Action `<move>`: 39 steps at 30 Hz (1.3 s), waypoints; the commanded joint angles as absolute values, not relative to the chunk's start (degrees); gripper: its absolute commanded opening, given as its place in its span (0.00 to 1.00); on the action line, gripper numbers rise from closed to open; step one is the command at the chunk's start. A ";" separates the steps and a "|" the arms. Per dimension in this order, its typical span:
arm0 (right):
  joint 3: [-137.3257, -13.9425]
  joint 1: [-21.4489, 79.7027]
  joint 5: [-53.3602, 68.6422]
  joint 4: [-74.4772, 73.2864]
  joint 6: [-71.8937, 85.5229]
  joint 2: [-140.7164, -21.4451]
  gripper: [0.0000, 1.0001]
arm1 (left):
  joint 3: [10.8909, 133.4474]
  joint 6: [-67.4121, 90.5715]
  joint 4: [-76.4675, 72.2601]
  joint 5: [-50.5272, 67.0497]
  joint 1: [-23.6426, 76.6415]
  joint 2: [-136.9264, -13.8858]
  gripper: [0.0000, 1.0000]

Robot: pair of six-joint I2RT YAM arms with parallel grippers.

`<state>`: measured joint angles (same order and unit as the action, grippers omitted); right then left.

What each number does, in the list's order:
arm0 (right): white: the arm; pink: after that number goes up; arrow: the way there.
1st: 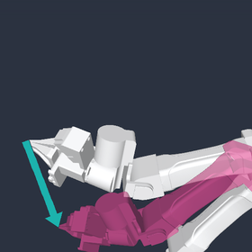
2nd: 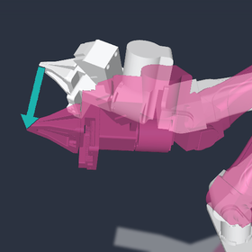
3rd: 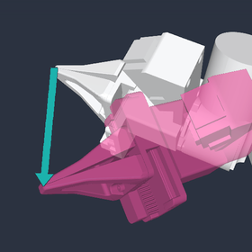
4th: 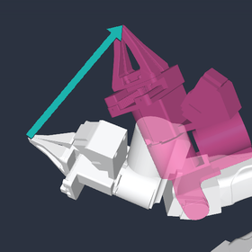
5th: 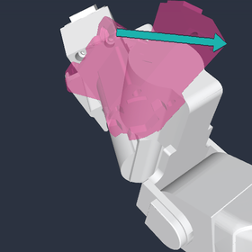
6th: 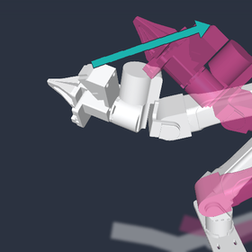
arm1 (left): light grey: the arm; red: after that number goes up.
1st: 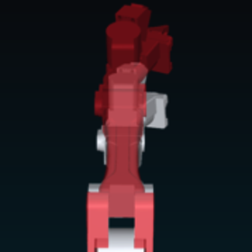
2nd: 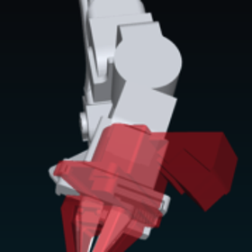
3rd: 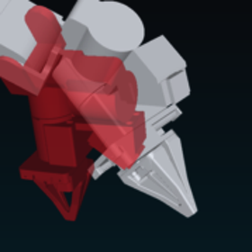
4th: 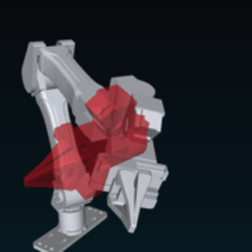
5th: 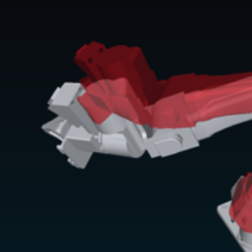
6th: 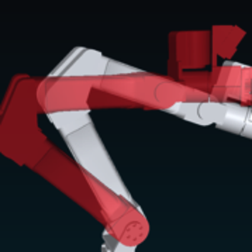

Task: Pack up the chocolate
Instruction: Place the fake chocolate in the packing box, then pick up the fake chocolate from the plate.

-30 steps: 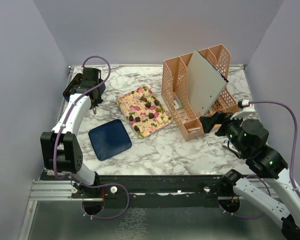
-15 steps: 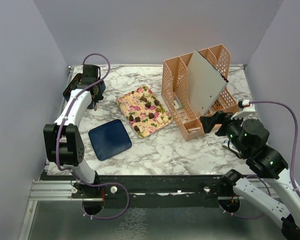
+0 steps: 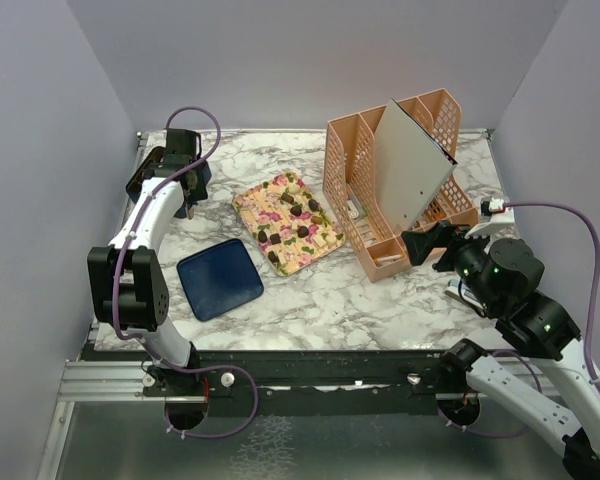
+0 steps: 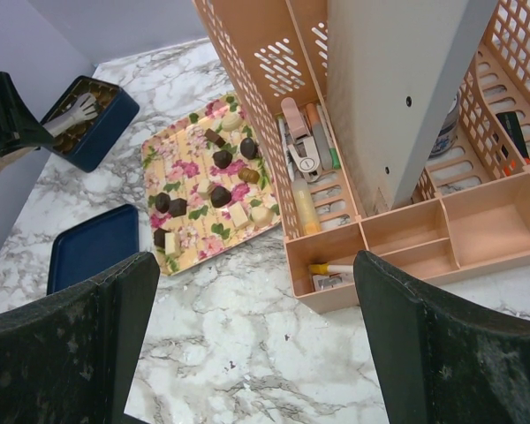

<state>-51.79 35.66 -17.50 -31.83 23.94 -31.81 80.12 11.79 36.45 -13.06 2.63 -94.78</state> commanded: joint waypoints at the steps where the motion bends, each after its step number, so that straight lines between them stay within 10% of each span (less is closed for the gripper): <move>1: -52.78 35.77 -17.75 -32.54 23.73 -31.16 0.97 | 81.06 12.00 36.12 -12.75 2.29 -92.18 0.41; 39: -51.70 35.77 -17.41 -30.45 24.17 -34.32 0.97 | 70.83 12.76 47.28 -6.34 25.44 -80.04 0.40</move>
<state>-51.79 35.66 -17.50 -31.44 23.97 -33.93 71.20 11.44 45.01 -6.85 23.35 -82.04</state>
